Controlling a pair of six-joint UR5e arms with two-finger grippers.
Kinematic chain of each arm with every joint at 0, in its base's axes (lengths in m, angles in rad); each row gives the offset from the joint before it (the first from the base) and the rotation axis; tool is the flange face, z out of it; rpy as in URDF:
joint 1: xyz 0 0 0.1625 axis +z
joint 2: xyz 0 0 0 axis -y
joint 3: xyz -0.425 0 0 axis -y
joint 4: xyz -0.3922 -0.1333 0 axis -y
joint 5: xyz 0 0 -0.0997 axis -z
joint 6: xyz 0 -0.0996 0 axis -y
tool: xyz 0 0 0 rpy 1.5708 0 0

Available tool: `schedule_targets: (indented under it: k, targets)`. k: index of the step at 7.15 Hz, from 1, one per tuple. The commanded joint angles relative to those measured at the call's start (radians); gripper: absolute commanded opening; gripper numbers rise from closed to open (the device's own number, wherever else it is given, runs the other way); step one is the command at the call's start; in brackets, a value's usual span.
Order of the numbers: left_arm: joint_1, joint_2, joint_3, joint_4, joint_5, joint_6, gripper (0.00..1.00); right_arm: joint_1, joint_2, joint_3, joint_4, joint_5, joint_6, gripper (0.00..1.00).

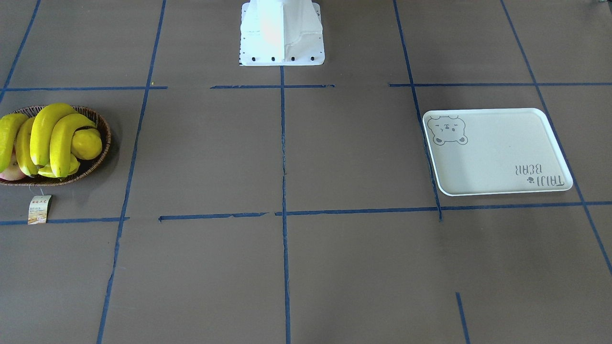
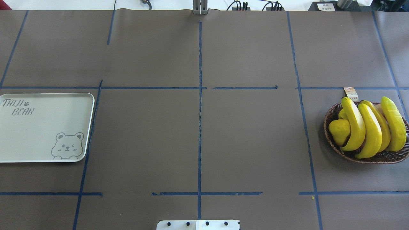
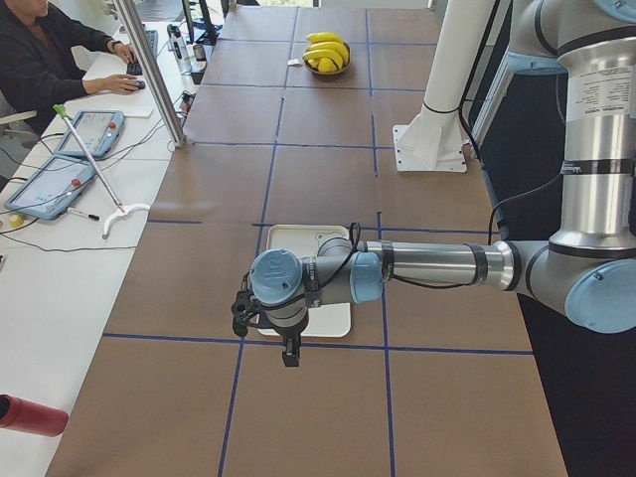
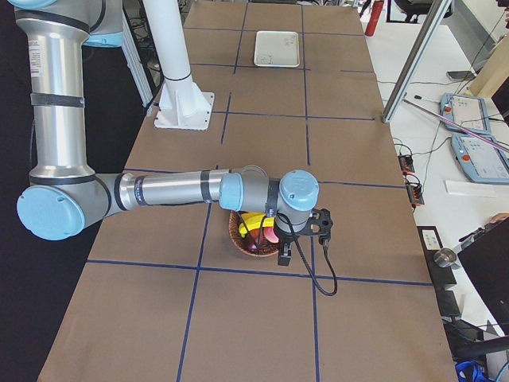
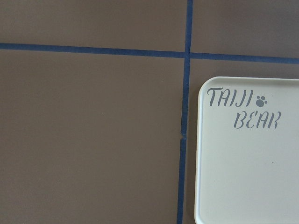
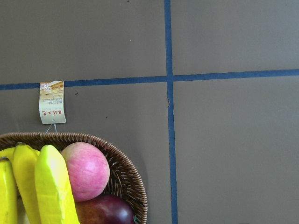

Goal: Transfer all bananas from basket to plate

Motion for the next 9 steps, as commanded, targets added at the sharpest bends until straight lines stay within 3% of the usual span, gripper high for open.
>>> schedule_targets:
  k: [1, 3, 4, 6, 7, 8, 9]
  targets:
    - [0.001, 0.0, 0.0, 0.0, 0.0, -0.004, 1.0, -0.004, 0.003, 0.013, 0.007, 0.005, 0.001, 1.0]
    - [0.001, -0.006, 0.0, 0.0, -0.008, -0.011, 1.0, -0.082, 0.023, 0.119, -0.013, -0.014, 0.007, 1.0]
    - [-0.001, -0.005, 0.0, 0.0, -0.011, -0.007, 1.0, -0.119, 0.023, 0.127, -0.002, -0.005, 0.009, 1.0]
    - [-0.001, -0.005, 0.0, 0.0, -0.011, -0.008, 1.0, -0.128, -0.096, 0.223, 0.053, -0.015, 0.006, 0.99]
    - [0.001, -0.002, 0.0, 0.0, -0.012, -0.008, 1.0, -0.136, -0.18, 0.245, 0.199, -0.038, 0.033, 0.99]
    - [-0.001, 0.0, -0.002, 0.0, -0.012, -0.008, 1.0, -0.203, -0.246, 0.244, 0.416, -0.066, 0.208, 0.99]
    - [-0.001, 0.002, -0.003, 0.0, -0.012, -0.008, 1.0, -0.284, -0.284, 0.244, 0.538, -0.093, 0.332, 1.0]
